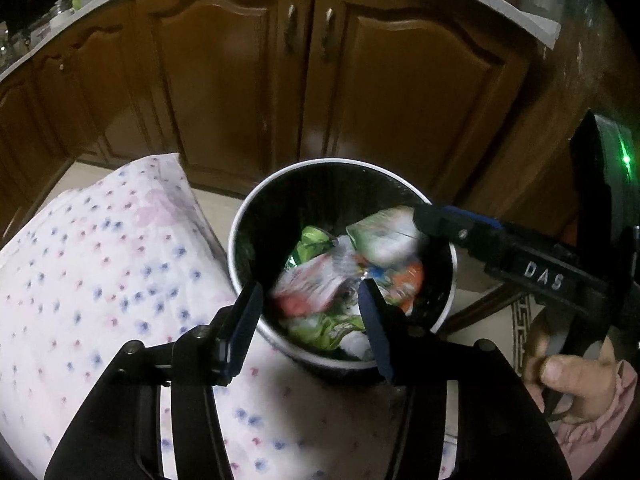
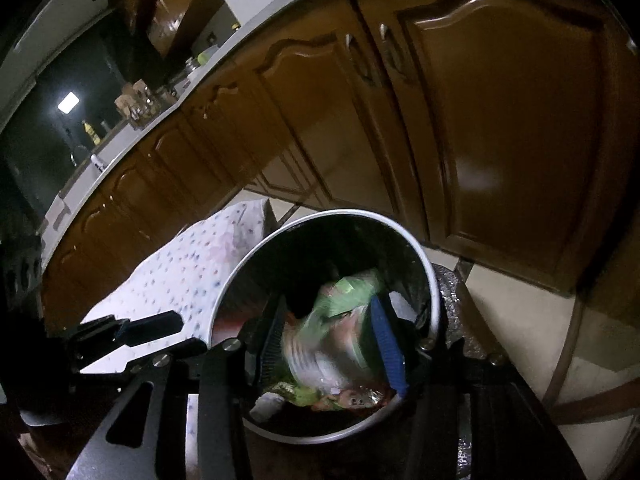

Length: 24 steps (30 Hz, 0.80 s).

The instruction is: Collect trash

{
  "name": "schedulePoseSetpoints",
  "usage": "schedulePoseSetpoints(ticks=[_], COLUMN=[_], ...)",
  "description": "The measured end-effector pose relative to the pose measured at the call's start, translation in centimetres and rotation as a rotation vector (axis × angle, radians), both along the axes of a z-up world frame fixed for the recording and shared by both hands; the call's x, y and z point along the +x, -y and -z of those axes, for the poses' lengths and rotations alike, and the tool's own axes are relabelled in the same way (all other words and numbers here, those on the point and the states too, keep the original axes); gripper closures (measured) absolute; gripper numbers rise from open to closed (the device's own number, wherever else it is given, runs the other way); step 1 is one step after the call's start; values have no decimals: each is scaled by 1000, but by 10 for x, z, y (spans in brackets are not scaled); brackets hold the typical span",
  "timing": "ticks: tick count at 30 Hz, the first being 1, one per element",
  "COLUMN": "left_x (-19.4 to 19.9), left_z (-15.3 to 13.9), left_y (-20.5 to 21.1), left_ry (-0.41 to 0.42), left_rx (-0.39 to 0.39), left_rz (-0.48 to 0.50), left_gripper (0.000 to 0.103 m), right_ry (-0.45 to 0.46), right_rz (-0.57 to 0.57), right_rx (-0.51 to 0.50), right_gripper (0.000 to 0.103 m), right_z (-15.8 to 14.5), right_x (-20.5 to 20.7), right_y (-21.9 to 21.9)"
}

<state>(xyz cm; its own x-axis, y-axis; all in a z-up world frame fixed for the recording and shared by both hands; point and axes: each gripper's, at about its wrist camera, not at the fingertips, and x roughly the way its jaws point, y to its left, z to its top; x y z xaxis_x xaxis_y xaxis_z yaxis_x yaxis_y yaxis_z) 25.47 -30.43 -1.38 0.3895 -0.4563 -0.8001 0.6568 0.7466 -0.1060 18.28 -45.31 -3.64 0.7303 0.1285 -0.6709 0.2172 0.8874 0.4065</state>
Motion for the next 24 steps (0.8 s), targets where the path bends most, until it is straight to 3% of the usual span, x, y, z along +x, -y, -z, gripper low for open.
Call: schedulePoseSetpoints(ticks=[5, 9, 18, 20, 23, 24], left_x=[-10, -27, -67, -76, -99, -106], left_z=[-6, -7, 5, 1, -20, -26], left_y=[-31, -68, -137, -146, -163, -167], left_ry=[29, 55, 65, 92, 215, 248], left_rx=[-51, -118, -174, -189, -224, -232], left_rz=[-59, -142, -272, -290, -310, -313], left_gripper=[51, 39, 37, 37, 36, 31], right_ry=[44, 110, 168, 182, 216, 227], right_rz=[17, 40, 47, 37, 12, 7], right_rx=[-24, -24, -11, -21, -81, -101], right_gripper=[49, 27, 23, 20, 18, 17], right_z=[-12, -20, -22, -25, -38, -44], right_x=[-18, -42, -86, -94, -105, -107], right_y=[-5, -16, -63, -77, -99, -105])
